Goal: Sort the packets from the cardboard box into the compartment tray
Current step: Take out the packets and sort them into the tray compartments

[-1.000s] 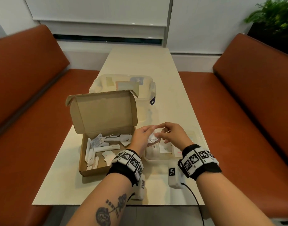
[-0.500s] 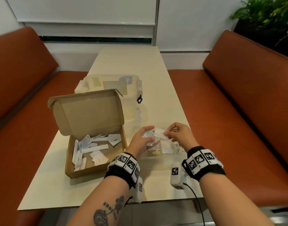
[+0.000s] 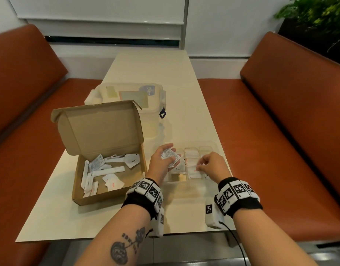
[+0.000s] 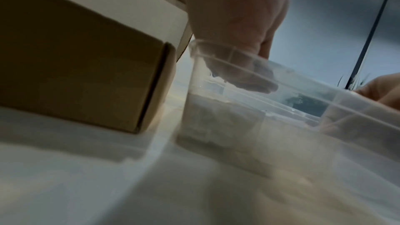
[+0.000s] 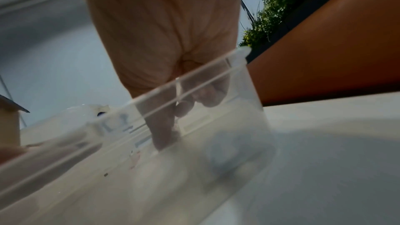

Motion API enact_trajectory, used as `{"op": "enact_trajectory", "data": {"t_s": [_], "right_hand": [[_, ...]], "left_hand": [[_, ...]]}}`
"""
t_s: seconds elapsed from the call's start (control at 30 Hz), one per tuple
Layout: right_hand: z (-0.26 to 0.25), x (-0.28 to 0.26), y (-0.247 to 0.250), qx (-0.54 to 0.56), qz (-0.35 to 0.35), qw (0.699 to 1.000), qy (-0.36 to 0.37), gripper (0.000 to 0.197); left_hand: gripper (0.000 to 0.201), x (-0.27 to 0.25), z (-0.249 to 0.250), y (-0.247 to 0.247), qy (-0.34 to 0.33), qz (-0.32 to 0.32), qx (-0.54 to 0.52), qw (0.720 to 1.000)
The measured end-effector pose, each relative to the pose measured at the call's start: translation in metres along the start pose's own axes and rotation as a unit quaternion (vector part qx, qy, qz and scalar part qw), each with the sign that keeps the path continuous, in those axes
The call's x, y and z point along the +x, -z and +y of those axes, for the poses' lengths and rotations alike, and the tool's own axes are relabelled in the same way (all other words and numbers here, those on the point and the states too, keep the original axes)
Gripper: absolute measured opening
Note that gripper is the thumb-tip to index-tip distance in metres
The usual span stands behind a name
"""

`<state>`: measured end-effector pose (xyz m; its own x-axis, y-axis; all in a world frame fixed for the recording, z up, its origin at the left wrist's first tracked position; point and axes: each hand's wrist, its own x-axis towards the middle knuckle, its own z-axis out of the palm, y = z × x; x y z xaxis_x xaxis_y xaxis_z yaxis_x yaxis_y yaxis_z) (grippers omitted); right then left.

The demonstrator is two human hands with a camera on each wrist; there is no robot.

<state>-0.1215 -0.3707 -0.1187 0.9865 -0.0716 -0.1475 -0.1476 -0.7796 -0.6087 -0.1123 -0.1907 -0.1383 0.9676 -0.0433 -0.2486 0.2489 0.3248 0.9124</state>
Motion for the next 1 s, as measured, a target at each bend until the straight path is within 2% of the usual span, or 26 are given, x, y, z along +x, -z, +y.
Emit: {"op": "enact_trajectory", "data": {"t_s": [0.1, 0.2, 0.27, 0.37, 0.47, 0.9, 1.0], "right_hand": [[0.002, 0.0, -0.003, -0.026, -0.003, 1.0, 0.005, 0.006], [0.004, -0.002, -0.005, -0.068, -0.013, 0.997, 0.033, 0.021], [0.003, -0.002, -0.007, -0.099, -0.03, 0.993, 0.049, 0.024], [0.001, 0.0, -0.008, -0.127, -0.051, 0.989, 0.052, 0.027], [-0.001, 0.002, -0.011, -0.126, -0.04, 0.99, 0.043, 0.033], [0.002, 0.006, -0.014, -0.082, -0.033, 0.996, 0.023, 0.026], [-0.005, 0.005, -0.012, -0.004, 0.031, 0.999, 0.044, 0.013]], "left_hand": [[0.045, -0.001, 0.0, 0.0, -0.002, 0.0, 0.004, 1.0], [0.044, -0.001, -0.001, 0.0, -0.003, -0.001, 0.008, 1.0], [0.044, -0.002, -0.001, 0.0, -0.002, -0.001, 0.011, 1.0], [0.044, -0.002, 0.001, 0.0, 0.005, -0.005, 0.014, 1.0], [0.044, -0.002, 0.002, -0.001, 0.012, -0.011, 0.016, 1.0], [0.047, -0.003, 0.004, 0.0, 0.016, -0.034, 0.029, 0.999], [0.054, -0.003, 0.005, 0.0, 0.016, -0.047, 0.015, 0.999]]}}
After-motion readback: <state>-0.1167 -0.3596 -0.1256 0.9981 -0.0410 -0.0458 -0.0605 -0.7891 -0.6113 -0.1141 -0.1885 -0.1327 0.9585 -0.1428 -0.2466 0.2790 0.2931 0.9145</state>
